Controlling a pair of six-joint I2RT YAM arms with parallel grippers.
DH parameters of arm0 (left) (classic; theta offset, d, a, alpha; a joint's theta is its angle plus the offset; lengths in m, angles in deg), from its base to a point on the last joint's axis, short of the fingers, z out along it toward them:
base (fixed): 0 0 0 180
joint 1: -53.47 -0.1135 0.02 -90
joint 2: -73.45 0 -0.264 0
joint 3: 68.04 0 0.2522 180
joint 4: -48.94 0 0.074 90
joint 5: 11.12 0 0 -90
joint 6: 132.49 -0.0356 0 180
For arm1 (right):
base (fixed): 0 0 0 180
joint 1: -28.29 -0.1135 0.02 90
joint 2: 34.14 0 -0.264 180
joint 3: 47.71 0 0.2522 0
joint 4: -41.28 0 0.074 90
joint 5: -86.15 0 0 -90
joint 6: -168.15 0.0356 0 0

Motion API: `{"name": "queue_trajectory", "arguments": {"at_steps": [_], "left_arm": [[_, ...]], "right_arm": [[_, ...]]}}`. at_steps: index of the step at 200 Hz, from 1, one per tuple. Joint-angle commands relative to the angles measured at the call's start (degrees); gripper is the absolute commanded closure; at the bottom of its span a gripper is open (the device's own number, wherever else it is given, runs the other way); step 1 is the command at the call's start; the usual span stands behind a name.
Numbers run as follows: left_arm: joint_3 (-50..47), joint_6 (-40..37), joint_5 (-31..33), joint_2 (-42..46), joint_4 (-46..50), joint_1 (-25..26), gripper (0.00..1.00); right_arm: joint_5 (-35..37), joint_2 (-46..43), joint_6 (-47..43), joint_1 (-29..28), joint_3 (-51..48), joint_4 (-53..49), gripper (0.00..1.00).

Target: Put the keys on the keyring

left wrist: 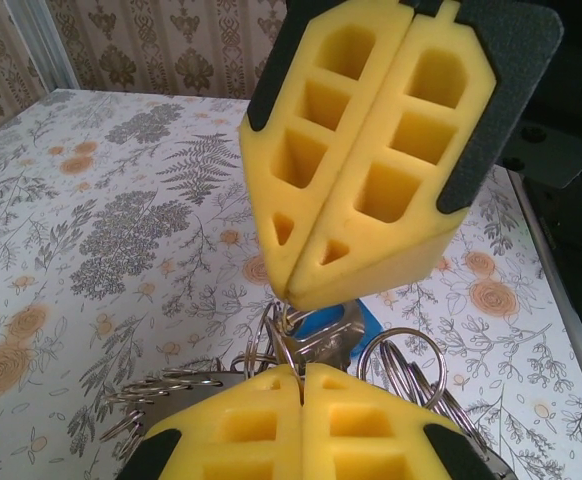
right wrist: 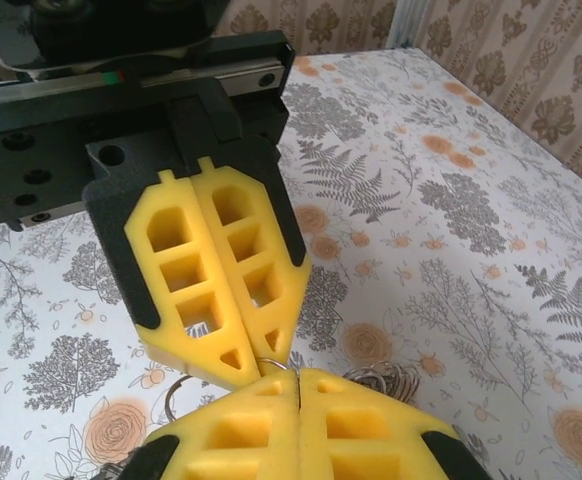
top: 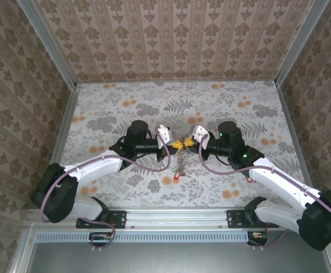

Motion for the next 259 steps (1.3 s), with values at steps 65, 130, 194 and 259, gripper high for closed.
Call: {"name": "queue_trajectory", "arguments": {"at_steps": [65,130,194,259], "left_arm": [[-1.77,1.81,-3.05,-1.42,-8.20,0.50,1.00],[-2.70,2.54,-2.18,-2.25,-10.80,0.45,1.00],[-3.26,2.58,-1.83,-2.41,-11.68,0.43,1.00],[-3.40,2.59,-1.44,-2.16,-11.82,0.42,1.00]], "right_arm": [[8.00,1.83,3.22,0.16,4.63,-8.42,0.99],[9.01,2.92,3.75,0.13,5.93,-11.99,0.92],[9.66,3.68,3.99,0.16,6.72,-13.01,0.90],[11.92,0.87,1.01,0.33,6.57,-13.40,0.75]]}}
